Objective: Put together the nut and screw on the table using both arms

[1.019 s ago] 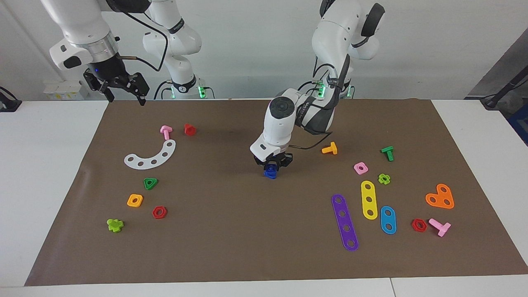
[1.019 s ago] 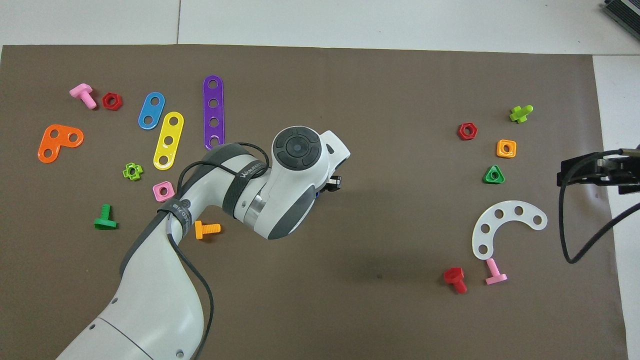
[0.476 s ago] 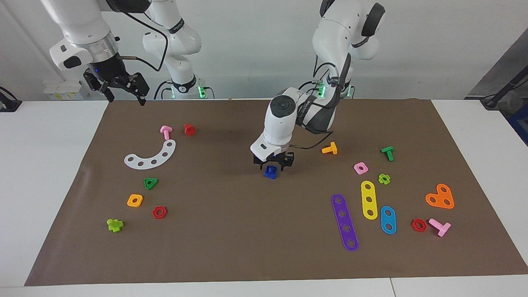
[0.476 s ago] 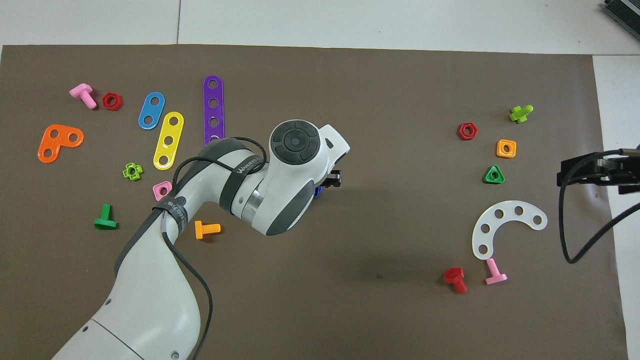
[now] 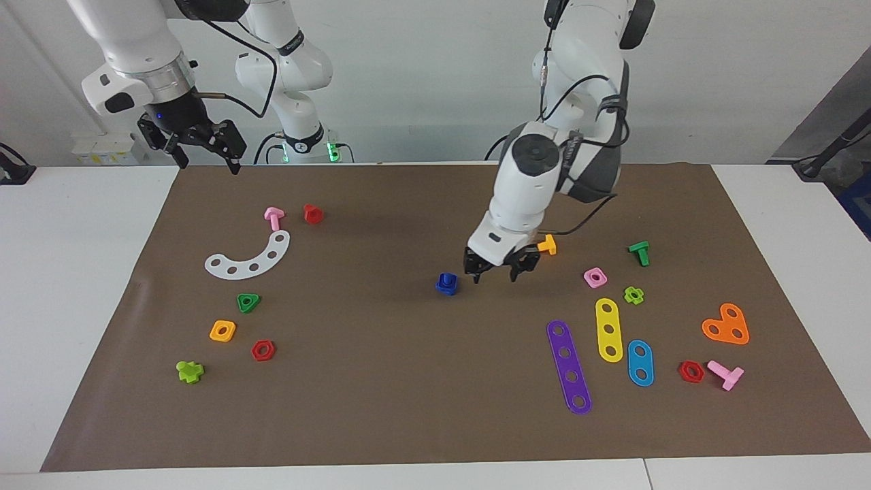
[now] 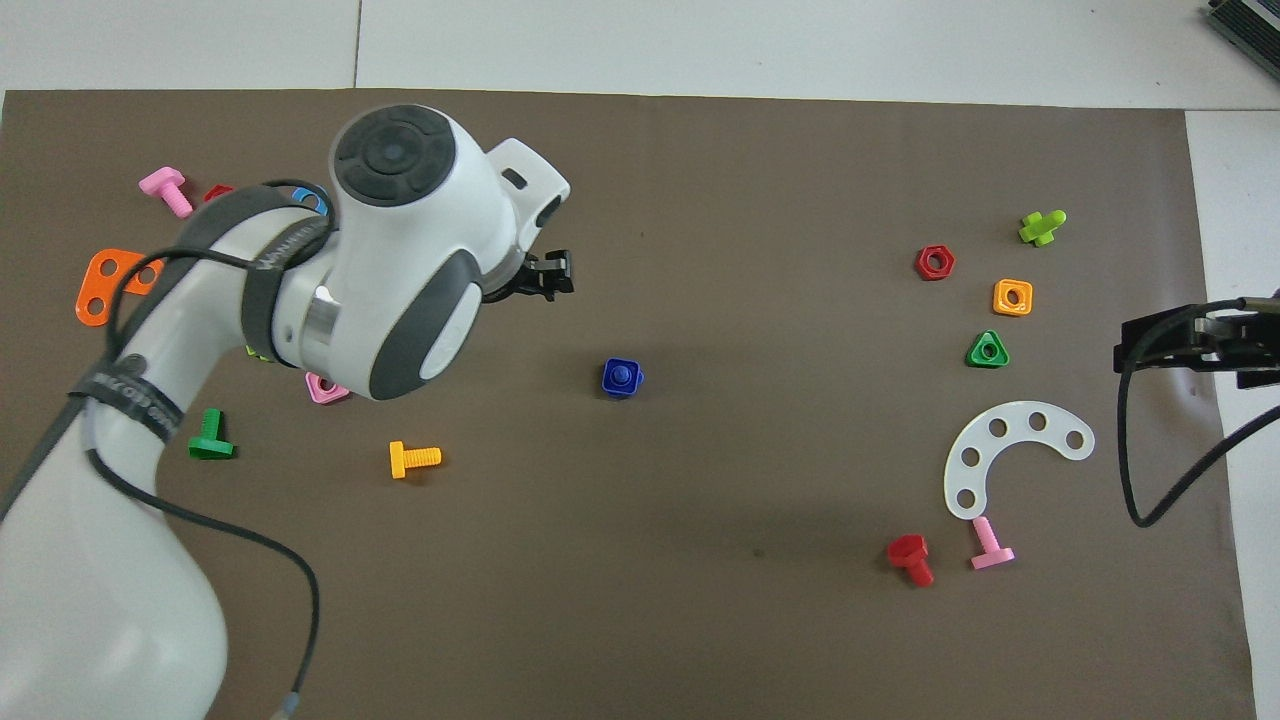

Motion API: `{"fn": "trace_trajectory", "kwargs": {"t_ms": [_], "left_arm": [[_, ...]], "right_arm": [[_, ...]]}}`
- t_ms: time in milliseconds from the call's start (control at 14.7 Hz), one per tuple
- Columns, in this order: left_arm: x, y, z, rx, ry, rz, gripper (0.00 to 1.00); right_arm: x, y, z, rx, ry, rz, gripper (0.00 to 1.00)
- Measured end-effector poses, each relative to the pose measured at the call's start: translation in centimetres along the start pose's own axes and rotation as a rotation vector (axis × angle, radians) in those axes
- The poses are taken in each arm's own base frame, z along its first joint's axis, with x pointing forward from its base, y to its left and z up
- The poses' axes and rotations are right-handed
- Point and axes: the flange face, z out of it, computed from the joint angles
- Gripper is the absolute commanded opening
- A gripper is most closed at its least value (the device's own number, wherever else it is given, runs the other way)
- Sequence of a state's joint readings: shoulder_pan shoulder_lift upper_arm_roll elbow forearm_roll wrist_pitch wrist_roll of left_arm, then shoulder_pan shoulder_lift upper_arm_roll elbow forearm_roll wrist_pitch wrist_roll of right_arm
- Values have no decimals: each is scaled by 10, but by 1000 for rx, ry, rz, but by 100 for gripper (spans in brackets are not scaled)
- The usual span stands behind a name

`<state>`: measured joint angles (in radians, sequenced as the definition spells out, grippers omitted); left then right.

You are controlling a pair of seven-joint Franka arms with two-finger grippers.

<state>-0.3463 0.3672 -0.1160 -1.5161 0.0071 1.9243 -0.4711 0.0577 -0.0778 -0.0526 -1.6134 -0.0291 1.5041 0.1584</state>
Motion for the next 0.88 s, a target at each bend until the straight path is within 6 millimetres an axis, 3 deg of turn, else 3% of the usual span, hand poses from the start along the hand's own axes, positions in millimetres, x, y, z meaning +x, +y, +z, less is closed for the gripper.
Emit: {"fn": "trace_trajectory", "kwargs": {"t_ms": [272, 408, 612, 883], "left_arm": [[24, -124, -57, 18, 5, -66, 88], [22, -165, -73, 30, -22, -30, 91], [12, -197, -105, 35, -21, -7, 96], [-11, -201, -145, 42, -9, -5, 99]], "right_arm": [[0, 0, 0, 0, 0, 0, 100], [0, 0, 0, 0, 0, 0, 100], [0, 0, 0, 0, 0, 0, 100], [0, 0, 0, 0, 0, 0, 100]]}}
